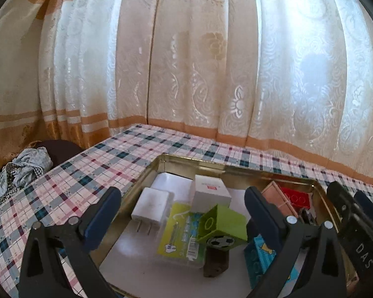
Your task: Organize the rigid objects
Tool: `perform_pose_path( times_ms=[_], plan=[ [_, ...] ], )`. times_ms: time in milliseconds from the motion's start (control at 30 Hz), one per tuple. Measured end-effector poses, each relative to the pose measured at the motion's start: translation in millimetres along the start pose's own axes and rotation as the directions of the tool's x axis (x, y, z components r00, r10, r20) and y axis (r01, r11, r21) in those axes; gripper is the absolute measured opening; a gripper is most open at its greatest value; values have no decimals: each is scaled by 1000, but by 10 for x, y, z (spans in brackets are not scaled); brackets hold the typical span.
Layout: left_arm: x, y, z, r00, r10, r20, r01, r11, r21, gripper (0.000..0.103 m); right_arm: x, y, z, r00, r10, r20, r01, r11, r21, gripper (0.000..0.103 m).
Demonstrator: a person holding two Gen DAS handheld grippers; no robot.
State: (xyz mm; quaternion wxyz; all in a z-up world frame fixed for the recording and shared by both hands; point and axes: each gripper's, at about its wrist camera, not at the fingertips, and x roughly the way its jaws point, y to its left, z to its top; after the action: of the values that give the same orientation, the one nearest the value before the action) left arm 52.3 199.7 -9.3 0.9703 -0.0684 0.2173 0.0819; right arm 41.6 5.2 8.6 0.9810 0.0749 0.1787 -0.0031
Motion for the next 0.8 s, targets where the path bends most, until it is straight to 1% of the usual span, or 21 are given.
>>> perform_pose_path(
  times_ms=[133,200,300,367,500,800],
  plan=[
    [-129,-28,-26,999,12,54,-12,1000,15,103,-88,-10,-17,999,-16,46,16,1000,6,75],
    [-186,-53,-36,997,11,75,-13,999,29,103,-125,6,-27,998,-27,65,27,1000,-4,78],
    [-260,-69,-49,994,25,105,-30,999,41,103,-197,44,-35,994,-39,104,42,999,-28,79],
    [-298,-62,-56,993,33,114,-37,999,39,103,-252,66,-42,991,-44,123,50,998,-49,79],
    [-358,-61,-72,990,48,132,-54,998,35,103,-312,88,-55,990,-53,131,63,996,-70,82],
    [-511,-29,-126,987,40,154,-43,999,16,103,-475,62,-82,984,-35,174,45,998,-51,83]
  ],
)
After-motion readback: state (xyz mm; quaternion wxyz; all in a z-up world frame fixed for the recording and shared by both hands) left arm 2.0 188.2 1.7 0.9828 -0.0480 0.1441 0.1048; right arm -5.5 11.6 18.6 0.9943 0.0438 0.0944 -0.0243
